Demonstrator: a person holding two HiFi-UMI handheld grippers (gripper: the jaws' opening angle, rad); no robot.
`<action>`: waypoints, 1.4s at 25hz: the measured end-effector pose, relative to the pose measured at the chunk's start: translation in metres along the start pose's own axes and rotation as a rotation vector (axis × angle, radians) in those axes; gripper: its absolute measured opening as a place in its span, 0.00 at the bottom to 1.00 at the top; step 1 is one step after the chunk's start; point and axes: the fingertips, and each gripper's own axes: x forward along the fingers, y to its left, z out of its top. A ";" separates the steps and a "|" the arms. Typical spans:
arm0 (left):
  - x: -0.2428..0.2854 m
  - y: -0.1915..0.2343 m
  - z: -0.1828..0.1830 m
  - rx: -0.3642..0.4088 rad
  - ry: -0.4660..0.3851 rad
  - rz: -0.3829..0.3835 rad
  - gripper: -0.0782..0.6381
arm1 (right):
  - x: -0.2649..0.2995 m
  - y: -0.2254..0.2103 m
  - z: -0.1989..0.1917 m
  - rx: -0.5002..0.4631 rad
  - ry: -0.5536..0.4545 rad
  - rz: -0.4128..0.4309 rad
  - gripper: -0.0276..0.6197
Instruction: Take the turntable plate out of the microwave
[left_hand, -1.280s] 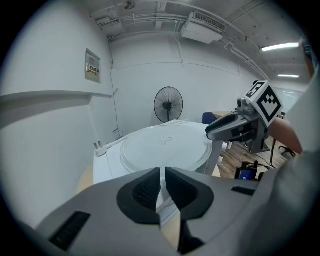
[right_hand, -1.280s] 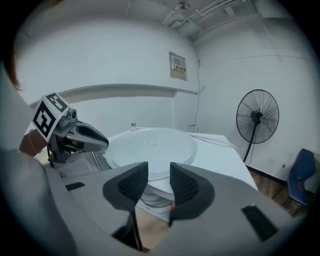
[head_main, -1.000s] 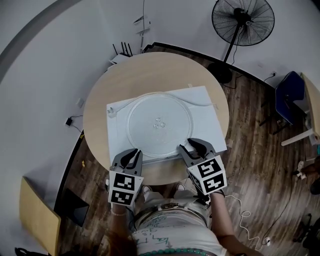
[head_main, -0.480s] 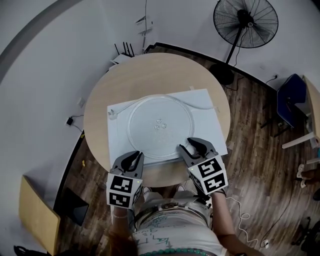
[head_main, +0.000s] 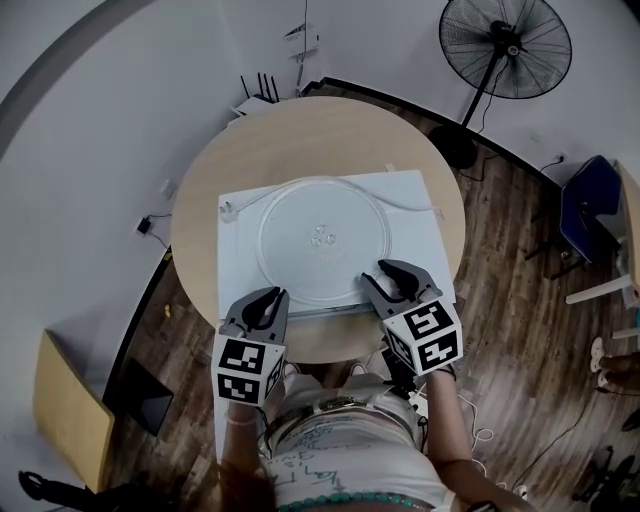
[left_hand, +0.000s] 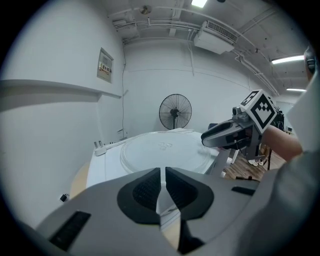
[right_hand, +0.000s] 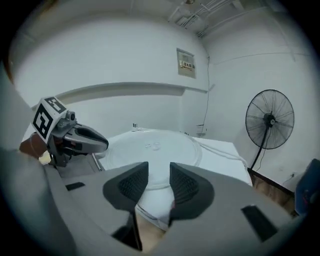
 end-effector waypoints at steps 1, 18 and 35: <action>0.000 -0.002 0.000 -0.004 -0.003 0.001 0.16 | 0.000 0.001 0.000 -0.009 0.003 0.006 0.24; -0.016 -0.051 -0.014 -0.088 -0.044 0.026 0.16 | -0.016 0.042 -0.008 -0.105 -0.032 0.198 0.18; -0.027 -0.119 -0.010 -0.174 -0.189 0.041 0.13 | -0.065 0.057 -0.036 -0.137 -0.178 0.329 0.03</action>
